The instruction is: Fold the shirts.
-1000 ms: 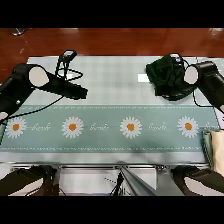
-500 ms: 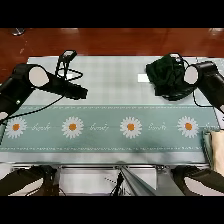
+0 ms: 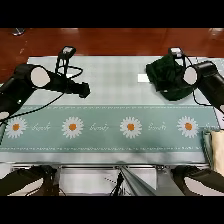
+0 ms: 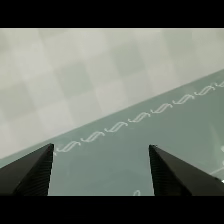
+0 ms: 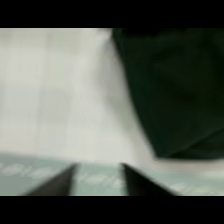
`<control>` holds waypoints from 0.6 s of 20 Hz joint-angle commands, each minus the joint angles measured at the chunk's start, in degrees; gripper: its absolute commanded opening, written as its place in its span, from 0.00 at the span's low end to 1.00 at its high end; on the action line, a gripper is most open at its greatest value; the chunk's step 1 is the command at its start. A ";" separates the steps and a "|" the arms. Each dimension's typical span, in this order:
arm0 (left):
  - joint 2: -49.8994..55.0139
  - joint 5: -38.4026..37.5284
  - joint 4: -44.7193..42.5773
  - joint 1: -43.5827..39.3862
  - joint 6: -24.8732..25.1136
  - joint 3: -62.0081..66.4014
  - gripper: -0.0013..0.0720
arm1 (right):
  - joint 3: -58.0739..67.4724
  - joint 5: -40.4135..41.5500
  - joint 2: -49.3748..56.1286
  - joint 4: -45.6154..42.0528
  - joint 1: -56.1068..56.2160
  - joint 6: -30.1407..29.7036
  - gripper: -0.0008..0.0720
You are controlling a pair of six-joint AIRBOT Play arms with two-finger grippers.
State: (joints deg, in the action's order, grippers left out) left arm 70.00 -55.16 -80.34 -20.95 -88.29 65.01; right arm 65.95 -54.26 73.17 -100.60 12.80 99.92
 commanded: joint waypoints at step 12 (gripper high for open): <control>2.56 12.46 -5.86 2.78 1.60 -0.02 0.97 | 22.91 5.57 28.28 12.66 -23.45 -3.54 0.84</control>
State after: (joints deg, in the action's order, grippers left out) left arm 71.81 -45.19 -85.89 -18.33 -87.42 64.99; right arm 83.02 -42.37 95.02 -98.04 -7.40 102.85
